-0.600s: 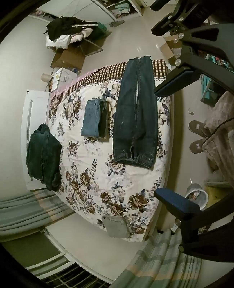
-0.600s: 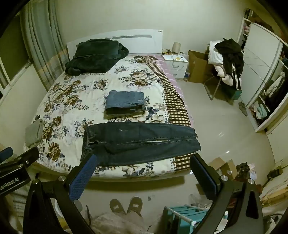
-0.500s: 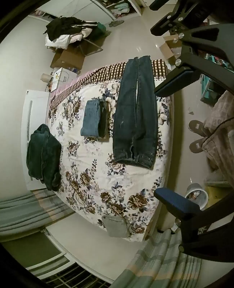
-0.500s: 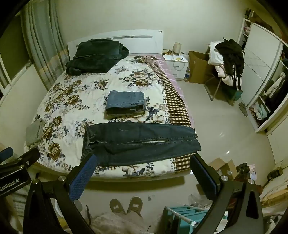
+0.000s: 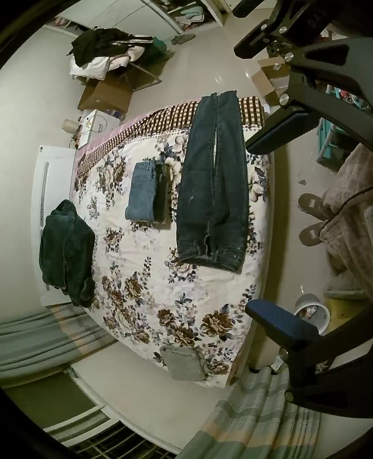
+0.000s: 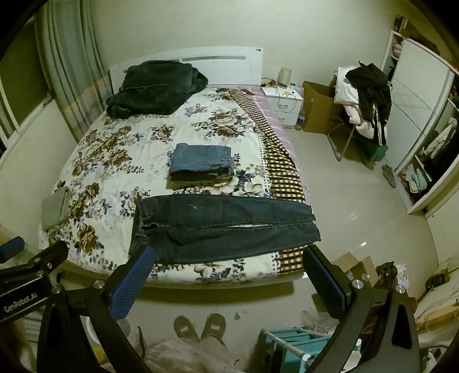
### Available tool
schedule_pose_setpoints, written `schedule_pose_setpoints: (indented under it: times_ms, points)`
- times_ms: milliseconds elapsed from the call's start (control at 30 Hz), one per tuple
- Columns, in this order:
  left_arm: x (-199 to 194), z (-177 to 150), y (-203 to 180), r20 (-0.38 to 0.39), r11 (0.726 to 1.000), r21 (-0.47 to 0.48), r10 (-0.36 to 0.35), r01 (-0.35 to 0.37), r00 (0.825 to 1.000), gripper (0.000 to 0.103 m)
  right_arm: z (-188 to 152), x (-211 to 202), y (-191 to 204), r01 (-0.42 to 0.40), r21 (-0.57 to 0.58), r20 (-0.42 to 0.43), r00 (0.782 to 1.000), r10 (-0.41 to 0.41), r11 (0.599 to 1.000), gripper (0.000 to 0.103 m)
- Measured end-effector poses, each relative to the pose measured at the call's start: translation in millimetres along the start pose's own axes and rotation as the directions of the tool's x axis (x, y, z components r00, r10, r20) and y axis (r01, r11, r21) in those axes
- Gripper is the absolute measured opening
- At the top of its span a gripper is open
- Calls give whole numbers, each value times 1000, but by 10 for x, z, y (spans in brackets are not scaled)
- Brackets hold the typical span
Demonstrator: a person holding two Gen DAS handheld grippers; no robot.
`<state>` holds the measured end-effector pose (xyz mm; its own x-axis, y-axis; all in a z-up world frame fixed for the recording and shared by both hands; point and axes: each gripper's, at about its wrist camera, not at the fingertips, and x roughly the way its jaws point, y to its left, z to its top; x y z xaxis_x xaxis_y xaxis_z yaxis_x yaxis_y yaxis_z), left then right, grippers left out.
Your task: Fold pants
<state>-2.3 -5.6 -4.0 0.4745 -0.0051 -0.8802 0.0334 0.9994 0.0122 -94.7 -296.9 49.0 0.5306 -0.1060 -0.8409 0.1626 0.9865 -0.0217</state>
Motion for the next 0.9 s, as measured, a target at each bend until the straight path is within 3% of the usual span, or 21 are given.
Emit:
schedule_pose_setpoints:
  times_ms: [900]
  points:
    - [57,-75,-30,-9,1000,4,5,-5,1000,103,62,68,38,-3,3,-17,1000,4,1000,103]
